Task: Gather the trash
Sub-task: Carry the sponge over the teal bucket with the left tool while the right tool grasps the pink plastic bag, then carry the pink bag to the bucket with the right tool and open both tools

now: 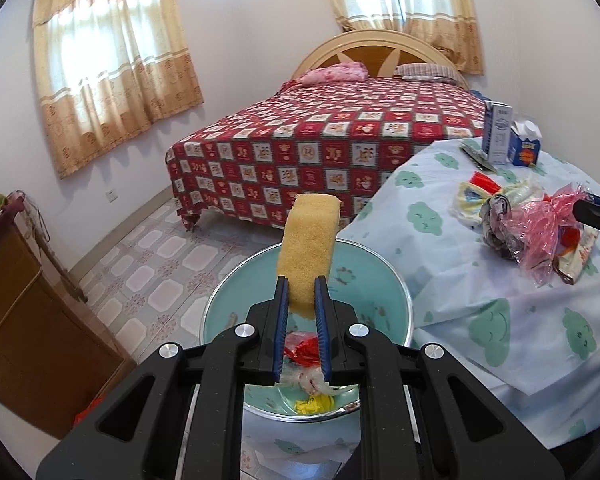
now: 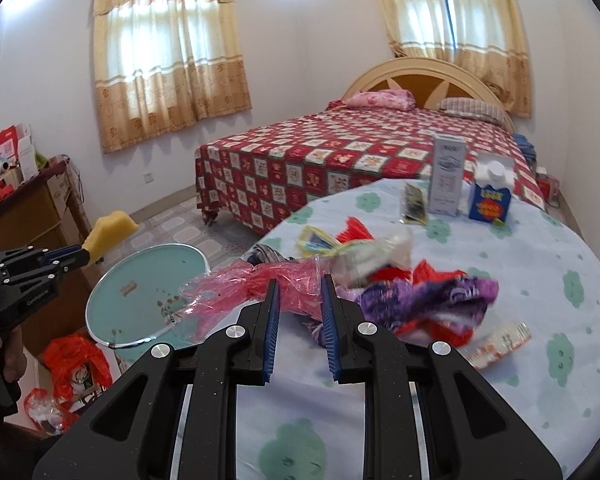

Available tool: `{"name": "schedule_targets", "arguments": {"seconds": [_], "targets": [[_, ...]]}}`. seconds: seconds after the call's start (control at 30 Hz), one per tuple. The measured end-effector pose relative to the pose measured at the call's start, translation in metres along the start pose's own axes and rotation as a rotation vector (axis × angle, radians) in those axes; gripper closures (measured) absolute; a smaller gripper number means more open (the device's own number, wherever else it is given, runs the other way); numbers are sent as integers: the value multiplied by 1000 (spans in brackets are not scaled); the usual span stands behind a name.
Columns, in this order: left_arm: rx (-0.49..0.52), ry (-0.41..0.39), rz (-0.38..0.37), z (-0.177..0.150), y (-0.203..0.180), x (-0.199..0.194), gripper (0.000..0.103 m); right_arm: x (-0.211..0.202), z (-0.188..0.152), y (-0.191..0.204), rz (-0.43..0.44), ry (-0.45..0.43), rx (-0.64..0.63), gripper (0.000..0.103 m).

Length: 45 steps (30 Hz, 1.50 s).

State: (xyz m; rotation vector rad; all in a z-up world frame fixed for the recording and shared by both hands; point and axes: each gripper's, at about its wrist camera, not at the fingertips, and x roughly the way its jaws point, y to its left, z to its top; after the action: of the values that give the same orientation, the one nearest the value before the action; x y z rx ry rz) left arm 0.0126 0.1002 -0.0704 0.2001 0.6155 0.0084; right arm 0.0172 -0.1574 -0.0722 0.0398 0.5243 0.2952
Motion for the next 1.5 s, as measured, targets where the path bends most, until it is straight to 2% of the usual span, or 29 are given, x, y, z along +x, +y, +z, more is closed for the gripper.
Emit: {"name": "schedule_targets", "arguments": {"seconds": [0.47,0.77,1.0,1.23,1.37,1.5], "targets": [[-39,2,35,2,15,4,90,22,23,34,9,-36,-80,82],[-64,-12,39,5,25,1,90,20,28,33,-47,-54,-83,82],[-64,-8,34,4,28,1,90,3,27,6,-179,-64,-44,82],[-58,-7,32,4,26,0,90,-11,26,-43,-308,-71,40,82],[-53,-5,29,4,25,1,90,-22,25,-74,-324,-94,119,82],[-48,-2,30,2,22,1,90,-20,28,-62,-289,-109,83,82]]}}
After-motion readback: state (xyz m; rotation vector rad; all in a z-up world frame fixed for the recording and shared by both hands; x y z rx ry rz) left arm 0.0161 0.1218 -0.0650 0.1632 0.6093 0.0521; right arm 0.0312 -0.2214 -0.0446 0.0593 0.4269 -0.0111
